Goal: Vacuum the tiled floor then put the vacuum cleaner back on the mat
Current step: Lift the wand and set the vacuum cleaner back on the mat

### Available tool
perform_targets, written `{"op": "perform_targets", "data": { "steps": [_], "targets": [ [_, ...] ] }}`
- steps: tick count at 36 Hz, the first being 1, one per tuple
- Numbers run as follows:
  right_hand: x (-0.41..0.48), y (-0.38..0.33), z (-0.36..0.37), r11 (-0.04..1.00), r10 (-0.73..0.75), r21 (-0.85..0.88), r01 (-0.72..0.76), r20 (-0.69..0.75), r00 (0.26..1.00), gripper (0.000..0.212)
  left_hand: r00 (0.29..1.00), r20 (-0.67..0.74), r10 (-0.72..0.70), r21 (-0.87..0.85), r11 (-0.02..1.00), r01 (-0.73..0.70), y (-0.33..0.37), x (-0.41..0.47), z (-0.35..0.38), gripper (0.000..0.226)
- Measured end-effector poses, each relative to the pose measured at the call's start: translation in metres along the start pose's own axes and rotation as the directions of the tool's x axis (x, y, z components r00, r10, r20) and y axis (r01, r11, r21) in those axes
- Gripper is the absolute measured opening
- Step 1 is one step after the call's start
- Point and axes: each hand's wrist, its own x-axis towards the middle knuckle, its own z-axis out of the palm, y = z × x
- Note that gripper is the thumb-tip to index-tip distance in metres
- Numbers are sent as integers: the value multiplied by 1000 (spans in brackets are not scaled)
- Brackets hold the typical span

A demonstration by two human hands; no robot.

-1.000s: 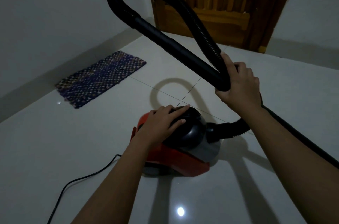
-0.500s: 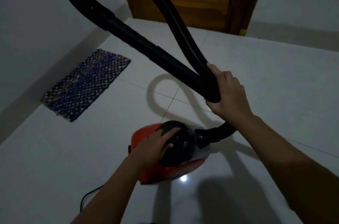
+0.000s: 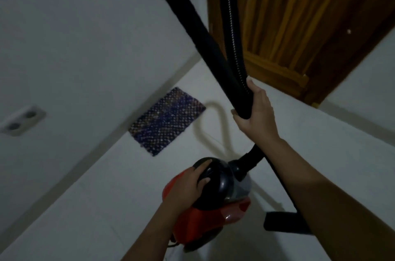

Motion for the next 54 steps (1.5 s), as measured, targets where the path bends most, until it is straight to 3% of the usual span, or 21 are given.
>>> {"op": "perform_targets", "data": {
  "steps": [11, 20, 24, 39, 48, 54],
  "targets": [
    [171, -67, 92, 969, -235, 94, 230, 44, 971, 85, 976, -185, -118, -4, 993, 119, -31, 95, -156, 56],
    [298, -78, 198, 916, -356, 228, 329, 87, 931, 86, 868, -408, -283, -42, 955, 292, -107, 178, -226, 55],
    [335, -83, 255, 889, -379, 319, 328, 115, 918, 86, 834, -439, -334, -82, 939, 333, -147, 209, -246, 56],
    [395, -27, 457, 805, -393, 548, 228, 204, 897, 88, 724, -442, -530, -305, 848, 434, -292, 315, -228, 56],
    [398, 23, 528, 744, -413, 655, 134, 292, 863, 90, 666, -486, -567, -279, 822, 496, -359, 361, -199, 57],
    [408, 71, 568, 692, -455, 708, 140, 277, 846, 83, 657, -493, -570, -265, 818, 511, -417, 387, -180, 59]
  ]
}}
